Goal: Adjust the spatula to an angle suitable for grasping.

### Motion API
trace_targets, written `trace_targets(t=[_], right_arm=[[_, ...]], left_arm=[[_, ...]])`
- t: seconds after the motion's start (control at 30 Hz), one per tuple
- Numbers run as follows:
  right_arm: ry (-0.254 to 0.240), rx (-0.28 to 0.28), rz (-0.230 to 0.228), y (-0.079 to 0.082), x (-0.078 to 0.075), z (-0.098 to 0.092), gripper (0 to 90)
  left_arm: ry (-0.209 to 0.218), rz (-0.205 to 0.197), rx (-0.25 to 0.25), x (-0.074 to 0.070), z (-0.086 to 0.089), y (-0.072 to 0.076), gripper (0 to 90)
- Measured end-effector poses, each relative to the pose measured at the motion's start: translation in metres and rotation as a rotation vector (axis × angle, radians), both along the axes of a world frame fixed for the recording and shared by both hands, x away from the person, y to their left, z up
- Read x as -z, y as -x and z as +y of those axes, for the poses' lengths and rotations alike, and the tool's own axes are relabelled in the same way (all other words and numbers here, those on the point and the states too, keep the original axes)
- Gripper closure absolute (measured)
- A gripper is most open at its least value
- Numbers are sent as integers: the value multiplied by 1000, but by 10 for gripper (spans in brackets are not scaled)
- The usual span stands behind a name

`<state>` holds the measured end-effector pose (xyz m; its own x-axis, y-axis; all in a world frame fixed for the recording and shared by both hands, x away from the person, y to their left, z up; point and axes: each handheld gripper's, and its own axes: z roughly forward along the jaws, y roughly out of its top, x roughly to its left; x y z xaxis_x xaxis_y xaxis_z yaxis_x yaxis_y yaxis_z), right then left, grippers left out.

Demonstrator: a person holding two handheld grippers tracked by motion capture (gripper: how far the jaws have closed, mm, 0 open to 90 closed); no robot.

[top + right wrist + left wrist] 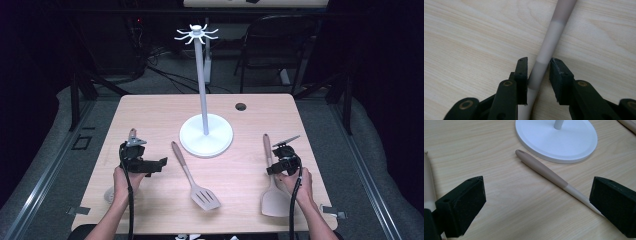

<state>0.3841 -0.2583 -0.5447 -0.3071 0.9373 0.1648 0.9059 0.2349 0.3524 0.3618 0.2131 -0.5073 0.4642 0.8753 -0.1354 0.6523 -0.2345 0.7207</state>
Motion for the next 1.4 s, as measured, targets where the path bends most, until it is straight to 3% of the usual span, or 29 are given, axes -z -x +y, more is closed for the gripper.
trace_targets(t=[0.27,0.53,0.77,1.13,1.23,1.4], right_arm=[[15,-27,-2,1,-1,8,714],[-21,-54,5,3,0,14,749],[-12,-89,17,4,-2,20,767],[15,-100,12,4,-6,26,751],[35,-92,-1,3,-5,31,746],[87,-123,24,-2,-3,35,746]], left_arm=[[-2,2,3,0,0,0,4],[-2,0,2,0,-1,0,4],[-4,-1,5,0,-1,0,4],[-6,1,9,0,-2,0,4],[-8,2,12,0,-3,0,5],[-9,-1,11,0,-3,0,5]])
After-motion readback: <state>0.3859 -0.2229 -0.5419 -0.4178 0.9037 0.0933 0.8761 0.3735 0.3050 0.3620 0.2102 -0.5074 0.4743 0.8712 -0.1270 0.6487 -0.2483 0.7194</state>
